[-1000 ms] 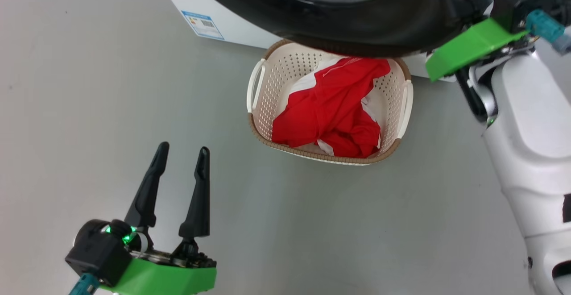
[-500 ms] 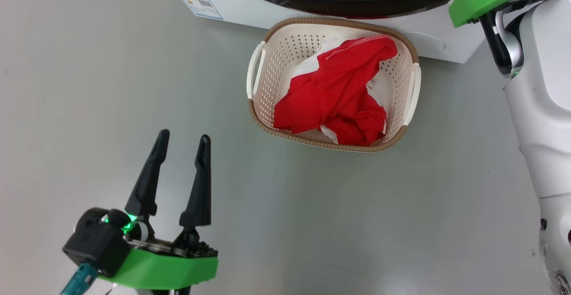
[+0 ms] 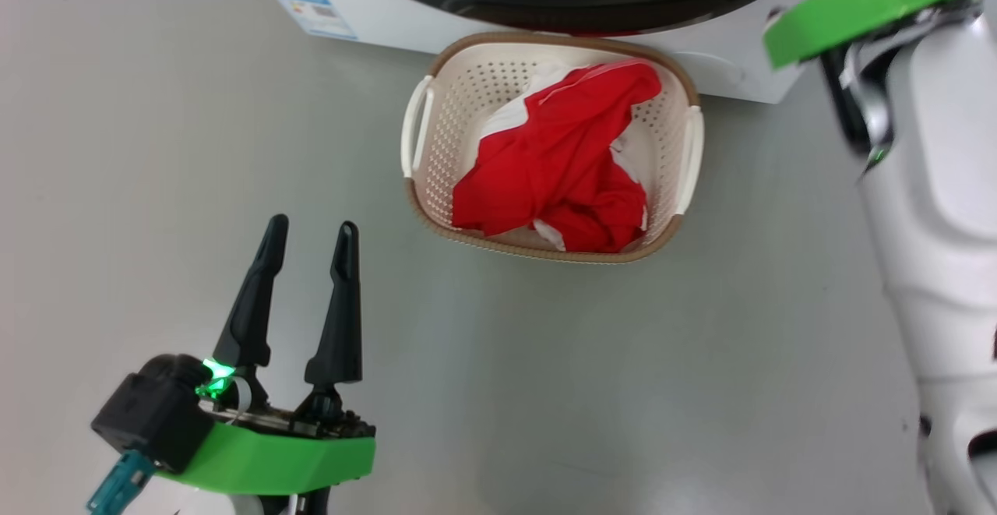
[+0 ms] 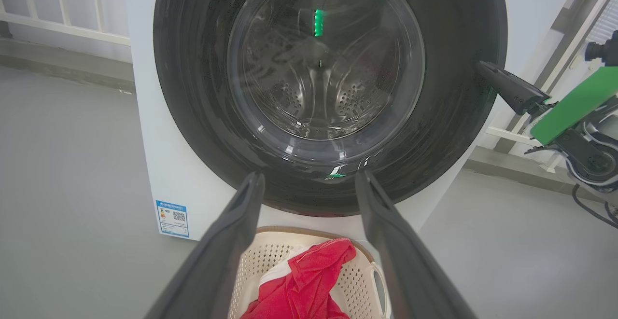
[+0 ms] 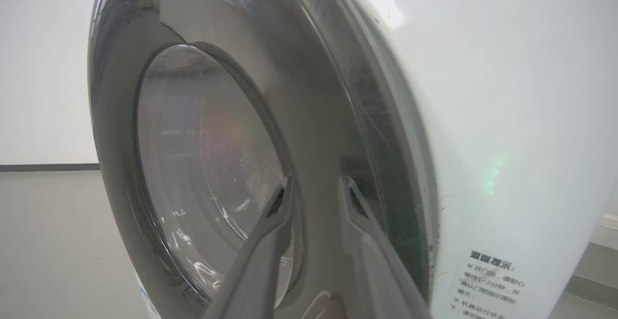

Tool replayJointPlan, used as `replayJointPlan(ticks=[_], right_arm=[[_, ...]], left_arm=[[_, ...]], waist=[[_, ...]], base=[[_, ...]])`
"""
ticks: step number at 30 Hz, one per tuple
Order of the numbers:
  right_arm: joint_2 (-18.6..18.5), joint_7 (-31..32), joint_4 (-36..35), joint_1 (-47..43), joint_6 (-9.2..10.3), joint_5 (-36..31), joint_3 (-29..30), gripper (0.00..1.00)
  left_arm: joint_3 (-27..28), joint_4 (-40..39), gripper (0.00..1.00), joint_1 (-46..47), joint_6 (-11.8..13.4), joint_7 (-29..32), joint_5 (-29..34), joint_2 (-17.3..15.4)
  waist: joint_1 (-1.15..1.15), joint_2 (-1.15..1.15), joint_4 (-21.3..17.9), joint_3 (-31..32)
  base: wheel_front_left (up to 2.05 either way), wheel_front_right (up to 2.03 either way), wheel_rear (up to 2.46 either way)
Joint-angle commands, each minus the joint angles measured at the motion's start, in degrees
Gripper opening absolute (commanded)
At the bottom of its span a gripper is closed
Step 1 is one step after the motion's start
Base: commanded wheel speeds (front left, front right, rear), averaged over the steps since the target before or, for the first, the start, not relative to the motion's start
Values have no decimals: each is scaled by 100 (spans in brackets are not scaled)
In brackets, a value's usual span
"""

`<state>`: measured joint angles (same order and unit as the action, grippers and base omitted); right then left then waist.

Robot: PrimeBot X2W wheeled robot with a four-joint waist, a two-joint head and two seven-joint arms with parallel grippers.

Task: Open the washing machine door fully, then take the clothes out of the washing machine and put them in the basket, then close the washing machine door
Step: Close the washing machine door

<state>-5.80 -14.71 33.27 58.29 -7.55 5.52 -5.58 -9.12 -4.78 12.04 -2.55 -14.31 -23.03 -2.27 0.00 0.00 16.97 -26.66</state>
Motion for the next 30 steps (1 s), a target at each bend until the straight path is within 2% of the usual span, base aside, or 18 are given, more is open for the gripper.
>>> replayJointPlan(ticks=[1, 8, 18, 30], right_arm=[[167, -29, -218, -204, 6, 68, -121, 100], [193, -29, -983, -1187, 6, 260, -275, 100], [220, -29, -1811, -2373, 6, 234, -44, 100], [271, -29, -1914, -3315, 6, 302, 265, 100]], left_arm=[[210, -120, 100, 113, -28, -69, 47, -61], [404, 14, 100, 161, -133, -69, 304, -61], [654, 134, 100, 62, -150, -69, 476, -61], [1056, 308, 100, -297, -190, -69, 670, -61]], waist=[[0, 0, -124, 79], [0, 0, -590, 376], [0, 0, -1288, 885], [0, 0, -1746, 1612]], base=[[0, 0, 0], [0, 0, 0], [0, 0, 0], [0, 0, 0]])
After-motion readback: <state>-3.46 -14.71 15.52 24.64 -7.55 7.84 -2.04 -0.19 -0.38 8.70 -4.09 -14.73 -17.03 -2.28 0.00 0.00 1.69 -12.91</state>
